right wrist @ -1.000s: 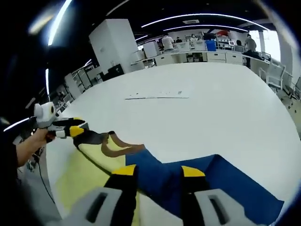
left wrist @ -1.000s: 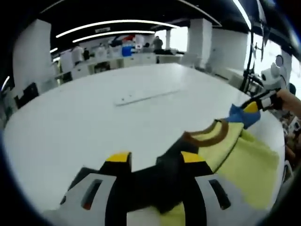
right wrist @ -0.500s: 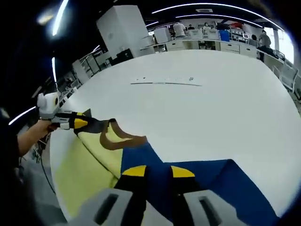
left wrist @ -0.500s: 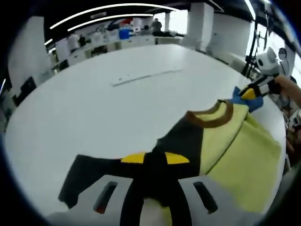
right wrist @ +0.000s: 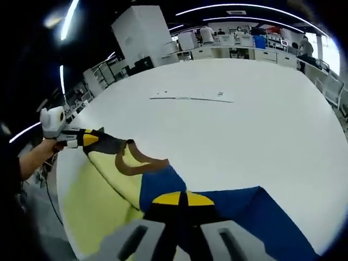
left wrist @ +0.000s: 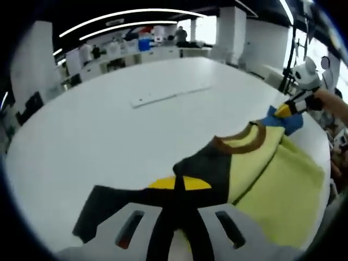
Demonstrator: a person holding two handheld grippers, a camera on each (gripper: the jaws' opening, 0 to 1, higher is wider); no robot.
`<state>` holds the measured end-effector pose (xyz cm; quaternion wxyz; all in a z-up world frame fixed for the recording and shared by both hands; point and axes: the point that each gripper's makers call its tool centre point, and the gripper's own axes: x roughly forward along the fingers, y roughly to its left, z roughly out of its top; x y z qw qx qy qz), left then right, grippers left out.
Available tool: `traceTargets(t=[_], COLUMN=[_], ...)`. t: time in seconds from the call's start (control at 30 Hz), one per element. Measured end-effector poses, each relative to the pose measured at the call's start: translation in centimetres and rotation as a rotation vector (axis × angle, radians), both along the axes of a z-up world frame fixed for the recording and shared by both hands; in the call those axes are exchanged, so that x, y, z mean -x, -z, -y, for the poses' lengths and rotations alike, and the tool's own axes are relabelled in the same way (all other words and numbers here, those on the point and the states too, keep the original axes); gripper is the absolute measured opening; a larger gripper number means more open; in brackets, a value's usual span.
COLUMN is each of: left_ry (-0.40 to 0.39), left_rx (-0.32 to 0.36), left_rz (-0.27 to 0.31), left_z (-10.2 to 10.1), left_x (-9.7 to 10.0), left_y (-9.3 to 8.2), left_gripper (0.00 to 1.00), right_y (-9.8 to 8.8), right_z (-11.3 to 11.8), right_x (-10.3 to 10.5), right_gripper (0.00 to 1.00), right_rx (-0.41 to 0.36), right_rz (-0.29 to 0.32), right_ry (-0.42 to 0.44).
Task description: Fold the garment on the visible template until the final outline fits inside the template.
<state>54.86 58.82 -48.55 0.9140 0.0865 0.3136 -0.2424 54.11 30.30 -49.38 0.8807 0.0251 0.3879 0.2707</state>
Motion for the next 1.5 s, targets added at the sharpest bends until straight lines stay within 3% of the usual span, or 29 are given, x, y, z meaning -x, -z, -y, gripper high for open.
traceTargets(t=[0.37,0.43,0.57,0.83,1.1,1.13,1.23,1.3,1.5], left_ry=[-0.080,-0.058,-0.109,-0.133,-0.202,-0.215,-0.292,-0.292,-0.292], left_rx=[0.048,0.034,0.057,0.030,0.021,0.029,0.165,0.126,0.104], left_rz=[0.174,0.247,0.261,0.273,0.219,0.210,0.152,0.148,0.138], left_z=[-0.8,-0.7,-1.2,-0.7,-1.1,-1.2,-1.2,-1.7,-1.8], left_x=[-4.8,-5.8,-7.1,-8.7,-9.7,-9.8,-9.8,-9.8,-9.8], left_y=[-3.4,-4.1,-3.7,-2.3,0.2,0.5,1.3,1.9,2.6], left_gripper=[0.00,0.00,0.00,0.00,0.00,0.00,0.00,0.00,0.00], right_y=[-2.4,-2.8,-2.8,-1.8,1.0,1.3,1.7,2.2,3.2], right_z=[-0.6,-0.9,-1.2,-1.1,-1.1,-0.9,-0.7,-0.7,-0.7], right_x=[-4.3,-5.6,-7.2,-9.6,-11.1,-11.4,-12.0,-12.1,-12.1], right_gripper=[0.00,0.00,0.00,0.00,0.00,0.00,0.00,0.00,0.00], right_rx=[-0.027,-0.066,-0.139,-0.159,-0.091,-0.089,-0.085,-0.089,-0.092], right_rz=[0.127,0.158,0.155,0.145,0.110,0.105,0.095,0.079,0.051], right_ry=[0.047,0.068,0.129,0.199,0.219,0.220,0.235,0.244,0.267])
